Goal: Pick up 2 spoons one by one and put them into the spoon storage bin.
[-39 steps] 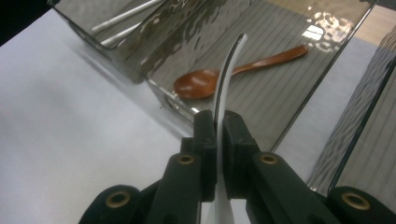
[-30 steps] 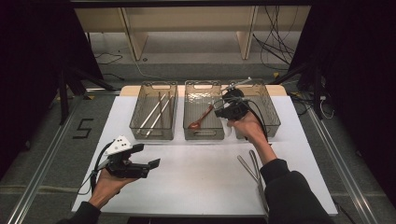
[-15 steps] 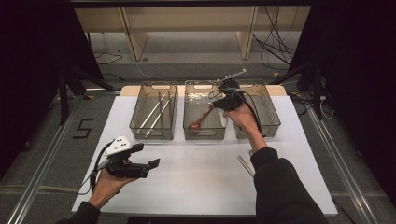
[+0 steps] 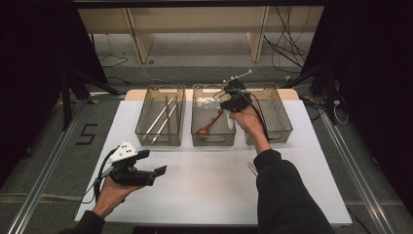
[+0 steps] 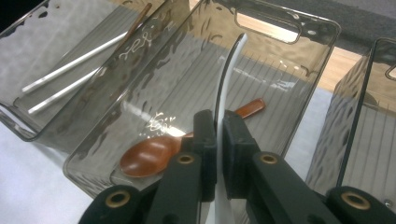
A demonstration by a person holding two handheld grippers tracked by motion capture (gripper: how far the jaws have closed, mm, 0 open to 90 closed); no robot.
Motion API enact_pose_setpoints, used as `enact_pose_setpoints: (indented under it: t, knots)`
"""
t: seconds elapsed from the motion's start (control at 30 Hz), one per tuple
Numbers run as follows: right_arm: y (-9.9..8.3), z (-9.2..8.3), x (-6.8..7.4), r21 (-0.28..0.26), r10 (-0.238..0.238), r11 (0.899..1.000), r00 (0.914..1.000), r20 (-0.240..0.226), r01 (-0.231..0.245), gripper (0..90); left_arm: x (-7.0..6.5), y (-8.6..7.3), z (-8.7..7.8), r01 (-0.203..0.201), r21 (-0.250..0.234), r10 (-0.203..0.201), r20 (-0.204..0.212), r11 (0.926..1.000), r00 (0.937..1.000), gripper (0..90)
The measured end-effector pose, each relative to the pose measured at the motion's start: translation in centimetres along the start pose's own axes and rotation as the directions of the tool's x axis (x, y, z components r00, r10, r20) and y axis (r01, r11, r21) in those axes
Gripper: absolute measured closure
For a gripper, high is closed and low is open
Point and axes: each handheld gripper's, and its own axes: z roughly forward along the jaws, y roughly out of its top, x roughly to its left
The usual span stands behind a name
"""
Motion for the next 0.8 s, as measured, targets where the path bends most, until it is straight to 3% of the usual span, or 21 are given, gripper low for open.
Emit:
enact_pose_setpoints:
  t: [0.8]
  knots:
    - [-0.2,1.7,0.0,0.019,0.026,0.999,0.9988,0.042,-0.027,84.9,-0.1,0.0,0.0,0.002,-0.003,-0.002,0.004,1.0000,1.0000,12.2]
